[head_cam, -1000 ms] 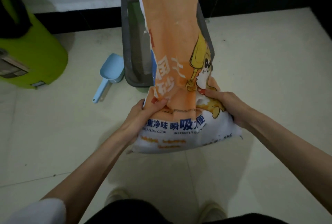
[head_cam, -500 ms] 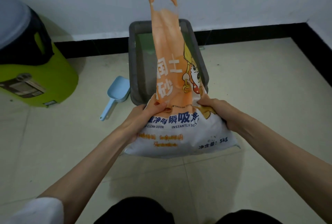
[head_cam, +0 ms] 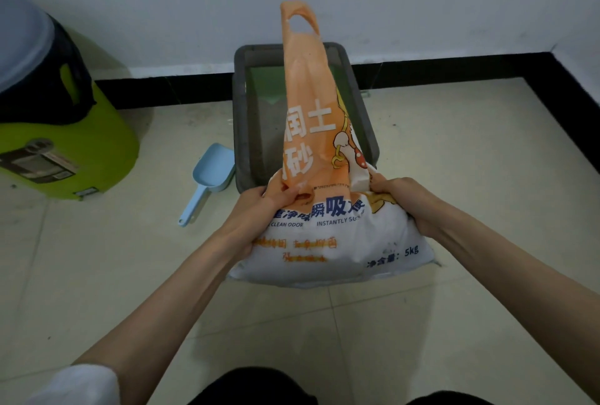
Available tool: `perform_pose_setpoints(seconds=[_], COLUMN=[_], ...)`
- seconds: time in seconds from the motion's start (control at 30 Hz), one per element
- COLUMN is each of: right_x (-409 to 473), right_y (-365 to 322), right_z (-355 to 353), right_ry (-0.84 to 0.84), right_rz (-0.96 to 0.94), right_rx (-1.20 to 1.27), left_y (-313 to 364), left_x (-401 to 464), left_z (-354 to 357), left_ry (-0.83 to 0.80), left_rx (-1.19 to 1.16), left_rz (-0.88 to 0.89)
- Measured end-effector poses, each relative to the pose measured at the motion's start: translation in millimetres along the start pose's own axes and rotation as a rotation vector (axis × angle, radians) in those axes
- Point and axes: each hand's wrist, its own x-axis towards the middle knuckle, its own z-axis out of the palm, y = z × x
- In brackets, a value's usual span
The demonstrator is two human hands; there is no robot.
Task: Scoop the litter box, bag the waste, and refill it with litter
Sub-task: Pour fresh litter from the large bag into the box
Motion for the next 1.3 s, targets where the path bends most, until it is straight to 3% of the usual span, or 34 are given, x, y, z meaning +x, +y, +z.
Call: perform_pose_setpoints(seconds=[0.57, 1.07, 1.3], right_x=[2, 1, 6], right_y=[-17, 16, 38], right_z=[-10, 6, 12], right_ry=[0.048, 0.097, 0.088], right_rz=[-0.003, -0.106, -0.101], right_rx=[-0.035, 0.012, -0.014], left_y=[9, -18, -35], left_x=[7, 13, 14], left_z=[9, 16, 20], left_ry=[0.034, 0.174, 0.163], left_rx=[-0.045, 0.21, 0.229], left_rz=[0.021, 0.214, 0.228])
